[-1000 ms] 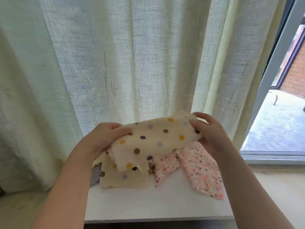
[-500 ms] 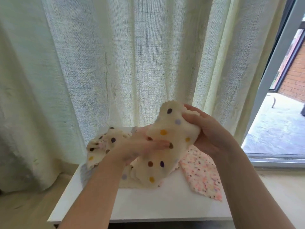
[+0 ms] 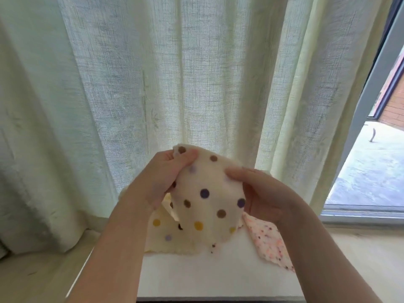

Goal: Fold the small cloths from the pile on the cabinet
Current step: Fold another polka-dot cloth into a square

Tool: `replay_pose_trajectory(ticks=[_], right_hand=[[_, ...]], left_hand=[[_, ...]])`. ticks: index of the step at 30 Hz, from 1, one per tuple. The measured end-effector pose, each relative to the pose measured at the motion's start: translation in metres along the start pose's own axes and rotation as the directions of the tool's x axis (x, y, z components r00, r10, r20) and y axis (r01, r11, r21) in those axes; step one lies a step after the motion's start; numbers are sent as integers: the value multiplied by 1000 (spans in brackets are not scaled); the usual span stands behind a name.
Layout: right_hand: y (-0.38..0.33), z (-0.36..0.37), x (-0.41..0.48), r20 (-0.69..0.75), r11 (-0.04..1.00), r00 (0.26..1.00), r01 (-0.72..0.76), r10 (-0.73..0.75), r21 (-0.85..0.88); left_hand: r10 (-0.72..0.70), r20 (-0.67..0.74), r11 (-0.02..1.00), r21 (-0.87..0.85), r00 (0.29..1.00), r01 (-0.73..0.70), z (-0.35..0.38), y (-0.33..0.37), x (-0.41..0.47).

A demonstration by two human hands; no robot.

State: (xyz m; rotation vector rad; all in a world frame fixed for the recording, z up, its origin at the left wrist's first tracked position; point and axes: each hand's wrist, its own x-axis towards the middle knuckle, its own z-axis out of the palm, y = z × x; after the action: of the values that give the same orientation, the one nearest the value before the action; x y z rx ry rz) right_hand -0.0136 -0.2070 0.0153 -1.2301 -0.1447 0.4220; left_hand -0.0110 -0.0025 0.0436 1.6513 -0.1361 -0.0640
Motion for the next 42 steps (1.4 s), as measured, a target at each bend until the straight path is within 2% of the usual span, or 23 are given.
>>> replay_pose_trajectory(ticks=[4,8,11,14,17,25,30,34,38,40,42], right_hand=[[0,0,1,-61,982,984,158,-166,-106],[-7,0,-9,4,929,931,364,-365,-73],[-10,-1,-13,65,855,878,476,-474,-203],[-9,-7,-9,102,799,864,497,-494,-338],[-7,-8,-8,73,754,844,511,-532,-412],[-11,-8,-13,9,721,781,581,-624,-378],[-13,-9,-14,33,750,801,573,-598,-332],[-12,-12,-13,73,736,795,588,-602,-335],[-11,-8,-16,89,672,772,598,-629,-436],[-10,-3,-17,128,583,762,581,-634,-569],[-8,3,-16,180,496,765,557,-618,-667]], left_hand=[[42,117,990,125,992,-56,-6,0,-4],[277,203,959,1,939,-283,-15,-3,-6],[368,239,923,25,899,-385,-18,-4,-8],[347,275,916,107,897,-387,-16,-3,-9],[369,238,901,147,899,-408,-14,-4,-7],[503,112,853,90,857,-513,-13,-3,-4],[536,139,834,65,833,-548,-12,-3,-6],[526,204,836,58,826,-546,-17,-4,-7],[433,207,885,88,877,-458,-18,1,-9],[315,261,907,202,913,-370,-15,5,-10],[197,330,874,366,923,-318,-8,6,-12]])
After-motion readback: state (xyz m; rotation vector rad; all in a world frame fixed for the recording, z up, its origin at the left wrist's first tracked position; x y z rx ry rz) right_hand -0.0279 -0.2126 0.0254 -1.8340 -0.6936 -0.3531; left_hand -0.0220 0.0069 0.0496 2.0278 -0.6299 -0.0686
